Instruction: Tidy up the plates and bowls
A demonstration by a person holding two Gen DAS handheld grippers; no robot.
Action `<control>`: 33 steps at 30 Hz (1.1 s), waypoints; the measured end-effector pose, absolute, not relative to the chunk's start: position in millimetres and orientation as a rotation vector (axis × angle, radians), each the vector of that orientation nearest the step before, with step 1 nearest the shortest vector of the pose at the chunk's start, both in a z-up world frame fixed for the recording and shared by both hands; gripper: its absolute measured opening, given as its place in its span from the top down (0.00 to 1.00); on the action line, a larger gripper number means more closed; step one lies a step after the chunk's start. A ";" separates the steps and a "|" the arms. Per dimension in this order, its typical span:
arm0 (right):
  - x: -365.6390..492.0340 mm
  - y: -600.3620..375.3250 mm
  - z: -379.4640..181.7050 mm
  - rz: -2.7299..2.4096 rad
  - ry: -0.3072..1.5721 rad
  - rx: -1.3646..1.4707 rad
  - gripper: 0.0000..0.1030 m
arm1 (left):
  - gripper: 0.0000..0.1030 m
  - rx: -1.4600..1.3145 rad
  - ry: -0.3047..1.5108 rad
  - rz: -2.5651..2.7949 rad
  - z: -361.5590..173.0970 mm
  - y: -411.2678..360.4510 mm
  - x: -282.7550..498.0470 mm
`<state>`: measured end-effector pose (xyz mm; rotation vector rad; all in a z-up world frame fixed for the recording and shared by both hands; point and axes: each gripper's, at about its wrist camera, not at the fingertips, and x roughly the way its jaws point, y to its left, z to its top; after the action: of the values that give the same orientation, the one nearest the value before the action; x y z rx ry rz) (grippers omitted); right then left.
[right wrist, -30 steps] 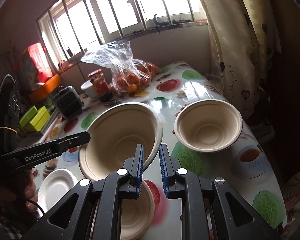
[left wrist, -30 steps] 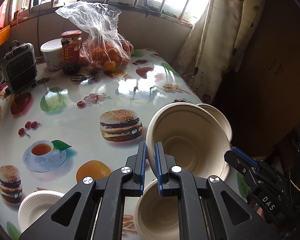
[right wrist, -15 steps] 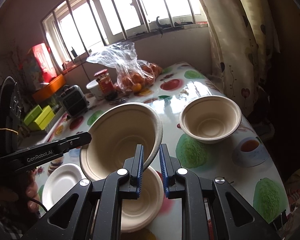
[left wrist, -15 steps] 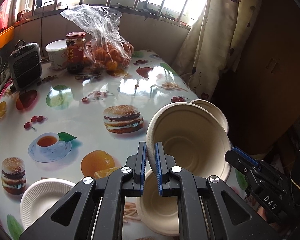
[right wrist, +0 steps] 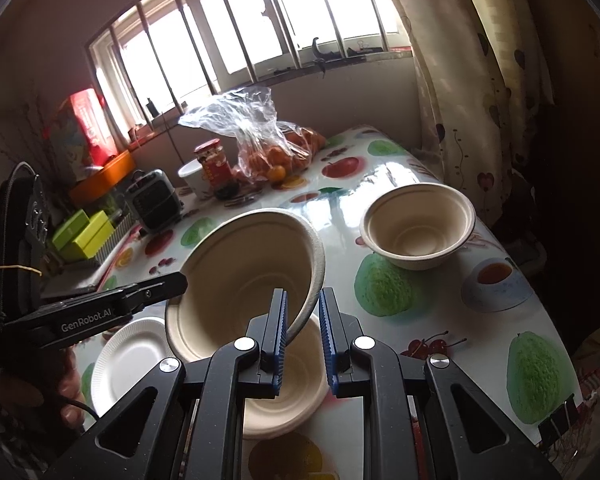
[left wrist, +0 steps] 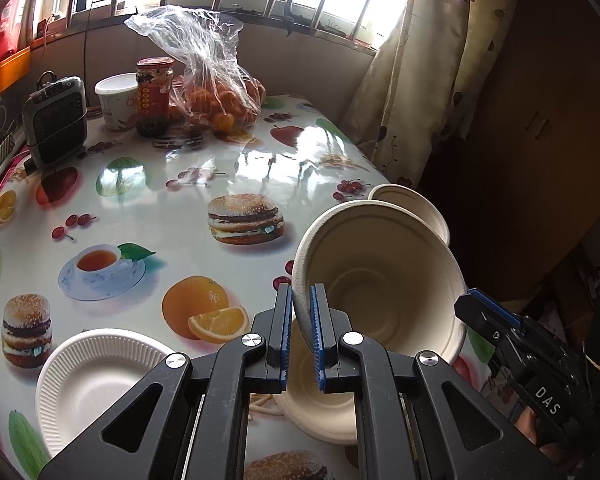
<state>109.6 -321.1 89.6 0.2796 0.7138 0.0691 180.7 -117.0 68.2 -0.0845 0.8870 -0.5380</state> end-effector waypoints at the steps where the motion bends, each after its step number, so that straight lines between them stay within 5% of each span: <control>1: 108.0 -320.6 89.2 0.069 0.715 0.278 0.84 | 0.91 -0.085 0.886 -0.539 67.9 -116.5 179.3; 33: 84.1 -307.7 62.1 0.072 0.779 0.295 0.84 | 0.91 -0.087 0.949 -0.522 36.4 -105.5 153.4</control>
<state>84.1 -307.7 62.1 0.2949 0.7787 0.0721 153.4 -105.5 36.4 -0.0875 0.9491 -0.5221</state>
